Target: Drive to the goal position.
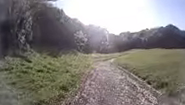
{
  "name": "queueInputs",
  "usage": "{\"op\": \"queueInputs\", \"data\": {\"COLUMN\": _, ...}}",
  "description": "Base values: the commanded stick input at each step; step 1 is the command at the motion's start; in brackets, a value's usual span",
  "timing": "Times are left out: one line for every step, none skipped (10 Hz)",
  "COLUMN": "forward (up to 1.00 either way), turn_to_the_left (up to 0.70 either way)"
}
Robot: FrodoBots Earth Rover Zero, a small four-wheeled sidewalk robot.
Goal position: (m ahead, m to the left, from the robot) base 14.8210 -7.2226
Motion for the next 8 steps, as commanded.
{"op": "queueInputs", "data": {"forward": 0.5, "turn_to_the_left": 0.0}}
{"op": "queueInputs", "data": {"forward": 0.5, "turn_to_the_left": 0.0}}
{"op": "queueInputs", "data": {"forward": 0.5, "turn_to_the_left": 0.0}}
{"op": "queueInputs", "data": {"forward": 0.5, "turn_to_the_left": 0.0}}
{"op": "queueInputs", "data": {"forward": 0.5, "turn_to_the_left": 0.0}}
{"op": "queueInputs", "data": {"forward": 0.5, "turn_to_the_left": 0.0}}
{"op": "queueInputs", "data": {"forward": 0.5, "turn_to_the_left": 0.0}}
{"op": "queueInputs", "data": {"forward": 0.5, "turn_to_the_left": 0.0}}
